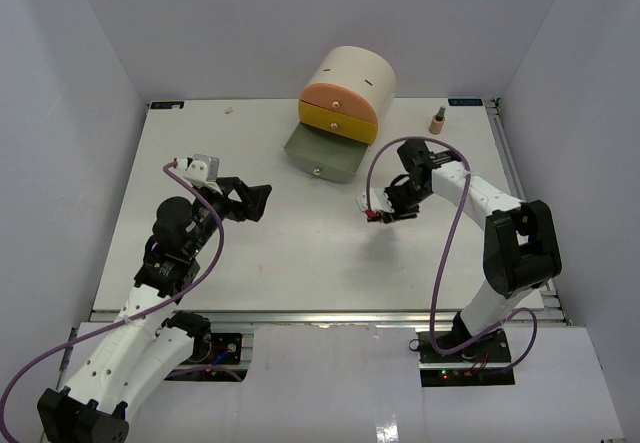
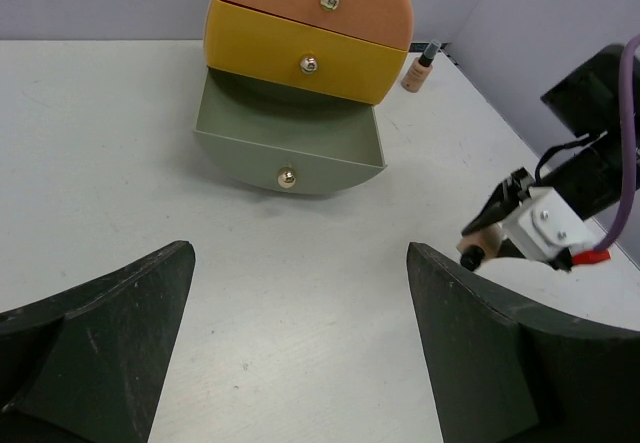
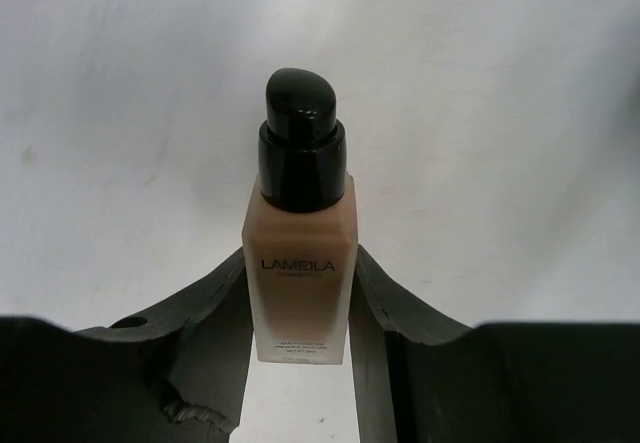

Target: Organize the makeup

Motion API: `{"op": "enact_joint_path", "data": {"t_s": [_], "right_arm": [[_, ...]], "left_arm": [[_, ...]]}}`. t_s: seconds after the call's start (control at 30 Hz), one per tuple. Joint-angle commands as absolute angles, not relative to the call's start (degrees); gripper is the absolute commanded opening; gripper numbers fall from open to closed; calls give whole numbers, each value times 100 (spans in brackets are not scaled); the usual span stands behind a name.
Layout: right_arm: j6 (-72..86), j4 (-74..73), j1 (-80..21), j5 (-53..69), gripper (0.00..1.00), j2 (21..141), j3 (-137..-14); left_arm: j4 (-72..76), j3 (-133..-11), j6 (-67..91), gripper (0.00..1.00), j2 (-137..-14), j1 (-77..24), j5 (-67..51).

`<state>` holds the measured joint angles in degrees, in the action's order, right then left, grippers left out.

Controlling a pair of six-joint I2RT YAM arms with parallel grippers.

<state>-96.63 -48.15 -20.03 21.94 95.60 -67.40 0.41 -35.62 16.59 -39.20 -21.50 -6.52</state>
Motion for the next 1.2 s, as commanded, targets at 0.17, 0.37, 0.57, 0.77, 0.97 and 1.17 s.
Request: {"op": "enact_joint_path", "data": {"t_s": [0.17,0.37,0.57,0.77,0.97,1.17], "right_arm": [[-4474,-2667,-3040,1750,8,9776,-8728],[-3827,-2338,-3167,856,14,10882,-10105],[-3684,-2300,-3192,418,35,11776,-10873],[-3624,-2224,-3199,348,61,11884,-10827],[-3517,-2203,-3205,566,68,11487,-10428],[-2993,-1947,-2931,1418,66,10033,-9491]], "left_arm": [[53,-3551,1696,98,-3871,-2153,-655],[53,-3542,1696,98,-3882,-2153,-642],[44,-3551,1696,98,-3902,-2153,-633],[53,-3556,1707,98,-3897,-2153,-670],[49,-3560,1708,98,-3878,-2153,-685],[44,-3551,1705,98,-3841,-2153,-659]]}}
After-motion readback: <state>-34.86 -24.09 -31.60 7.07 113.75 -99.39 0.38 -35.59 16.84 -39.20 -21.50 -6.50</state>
